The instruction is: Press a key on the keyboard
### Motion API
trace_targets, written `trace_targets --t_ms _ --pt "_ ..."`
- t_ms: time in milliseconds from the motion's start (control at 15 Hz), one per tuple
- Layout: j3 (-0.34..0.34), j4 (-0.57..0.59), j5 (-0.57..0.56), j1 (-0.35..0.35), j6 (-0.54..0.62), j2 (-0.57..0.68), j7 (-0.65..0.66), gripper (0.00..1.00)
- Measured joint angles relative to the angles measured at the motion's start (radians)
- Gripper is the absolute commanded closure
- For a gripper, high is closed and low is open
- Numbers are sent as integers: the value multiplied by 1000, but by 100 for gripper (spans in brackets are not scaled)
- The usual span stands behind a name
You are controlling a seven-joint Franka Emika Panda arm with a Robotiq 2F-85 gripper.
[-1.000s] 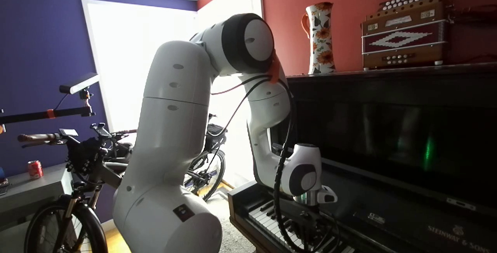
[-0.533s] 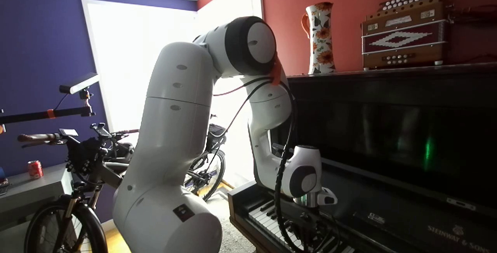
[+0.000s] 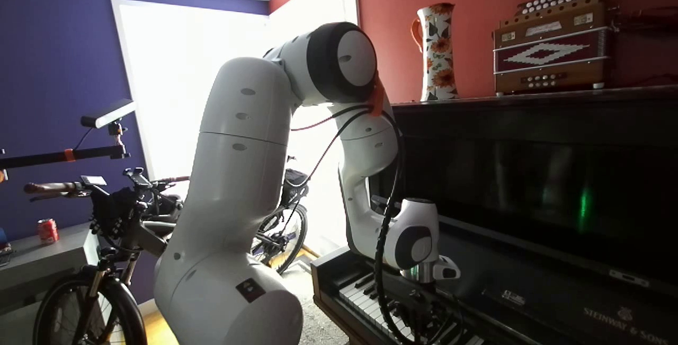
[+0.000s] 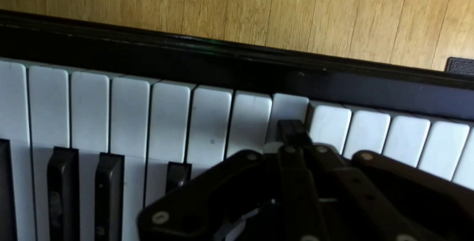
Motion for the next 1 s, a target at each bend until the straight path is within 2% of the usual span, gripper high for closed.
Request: trace_targets --t_ms 1000 --pt "1 14 7 -21 -4 -29 -1 100"
